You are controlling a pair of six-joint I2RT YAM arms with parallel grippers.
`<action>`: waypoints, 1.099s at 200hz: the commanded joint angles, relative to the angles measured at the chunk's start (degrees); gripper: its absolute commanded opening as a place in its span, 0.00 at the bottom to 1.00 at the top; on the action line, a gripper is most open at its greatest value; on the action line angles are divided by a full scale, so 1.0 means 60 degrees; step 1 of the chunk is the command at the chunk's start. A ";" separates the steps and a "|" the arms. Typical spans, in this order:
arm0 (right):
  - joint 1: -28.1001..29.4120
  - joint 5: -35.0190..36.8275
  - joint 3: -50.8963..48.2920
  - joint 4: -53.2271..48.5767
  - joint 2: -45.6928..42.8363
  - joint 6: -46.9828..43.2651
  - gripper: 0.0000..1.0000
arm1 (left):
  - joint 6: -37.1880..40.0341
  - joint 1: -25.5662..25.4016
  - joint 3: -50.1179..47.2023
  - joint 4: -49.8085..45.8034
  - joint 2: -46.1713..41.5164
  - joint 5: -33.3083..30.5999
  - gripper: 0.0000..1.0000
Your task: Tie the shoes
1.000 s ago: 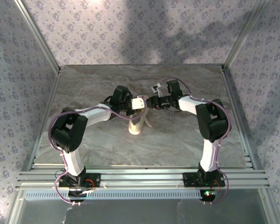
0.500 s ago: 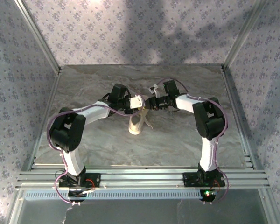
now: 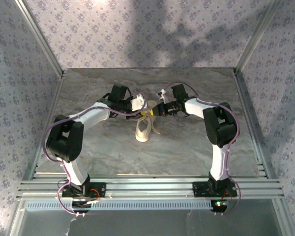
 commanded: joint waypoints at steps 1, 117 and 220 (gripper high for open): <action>0.0129 0.0259 0.0329 -0.0587 -0.0286 -0.0633 0.10 | 0.0240 0.0326 0.0465 -0.0624 -0.0364 0.0886 0.45; 0.0458 0.1139 0.0249 -0.0787 -0.1029 -0.1440 0.08 | 0.1550 0.0309 0.1705 -0.2150 0.0490 0.1816 0.58; 0.0488 0.1093 0.0363 -0.0956 -0.0970 -0.1595 0.05 | 0.2379 -0.0028 0.2632 -0.2740 0.1776 0.1710 0.57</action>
